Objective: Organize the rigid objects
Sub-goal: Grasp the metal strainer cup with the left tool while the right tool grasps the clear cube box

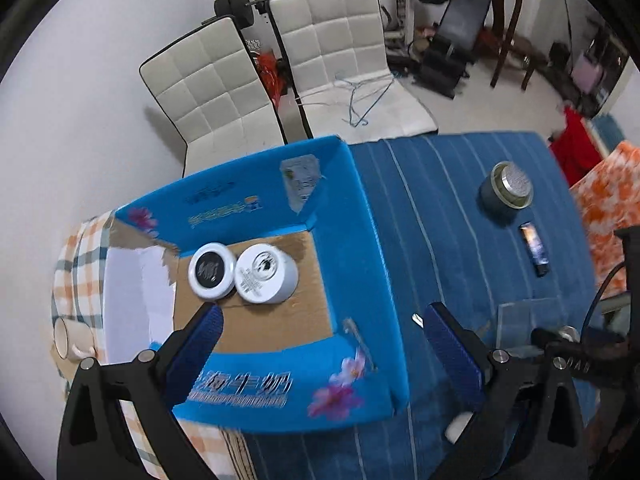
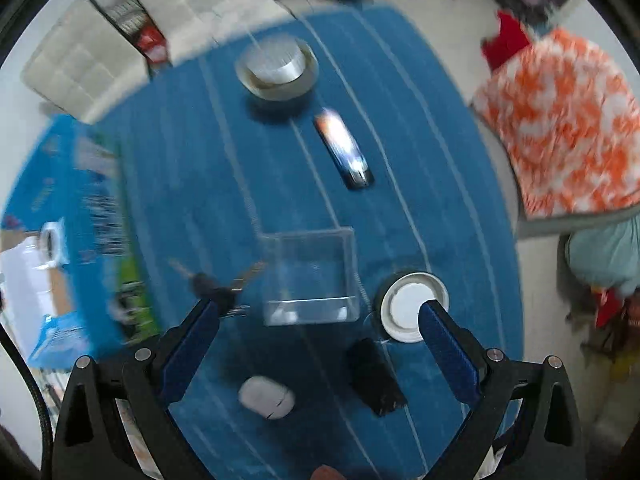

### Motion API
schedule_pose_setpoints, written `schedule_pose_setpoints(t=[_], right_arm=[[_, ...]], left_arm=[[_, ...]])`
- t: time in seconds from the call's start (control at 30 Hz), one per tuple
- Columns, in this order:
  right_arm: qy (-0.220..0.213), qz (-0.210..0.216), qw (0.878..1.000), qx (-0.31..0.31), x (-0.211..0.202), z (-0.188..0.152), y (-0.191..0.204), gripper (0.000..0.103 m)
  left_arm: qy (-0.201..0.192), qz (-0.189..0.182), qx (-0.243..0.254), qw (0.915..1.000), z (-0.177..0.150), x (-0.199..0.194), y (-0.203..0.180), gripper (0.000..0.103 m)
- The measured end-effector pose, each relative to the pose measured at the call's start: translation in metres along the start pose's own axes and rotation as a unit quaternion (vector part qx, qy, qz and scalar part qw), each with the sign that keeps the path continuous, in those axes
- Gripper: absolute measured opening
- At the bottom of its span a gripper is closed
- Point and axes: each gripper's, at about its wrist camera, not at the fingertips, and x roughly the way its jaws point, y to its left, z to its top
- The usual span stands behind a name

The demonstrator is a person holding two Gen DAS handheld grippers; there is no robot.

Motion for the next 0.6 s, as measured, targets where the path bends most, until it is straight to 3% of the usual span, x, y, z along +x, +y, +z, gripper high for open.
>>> schedule_pose_setpoints(t=[0.17, 0.23, 0.37, 0.47, 0.6], right_arm=[[0.048, 0.037, 0.998, 0.023, 0.052, 0.011, -0.004, 0.099], [0.053, 0.036, 0.998, 0.029, 0.061, 0.013, -0.006, 0.075], [0.050, 0.043, 0.998, 0.021, 0.060, 0.019, -0.010, 0.070], [0.034, 0.037, 0.999, 0.007, 0.045, 0.024, -0.020, 0.068], [0.008, 0.037, 0.999, 0.010, 0.018, 0.039, -0.047, 0.068]], left_arm=[[0.014, 0.007, 0.011, 0.9998, 0.012, 0.017, -0.019, 0.102], [0.015, 0.005, 0.015, 0.9998, 0.017, 0.017, -0.026, 0.102], [0.020, -0.006, 0.027, 0.9994, 0.030, 0.019, -0.045, 0.102], [0.027, -0.032, 0.029, 0.9987, 0.043, 0.020, -0.061, 0.102], [0.056, -0.103, 0.029, 0.9927, 0.073, 0.032, -0.093, 0.102]])
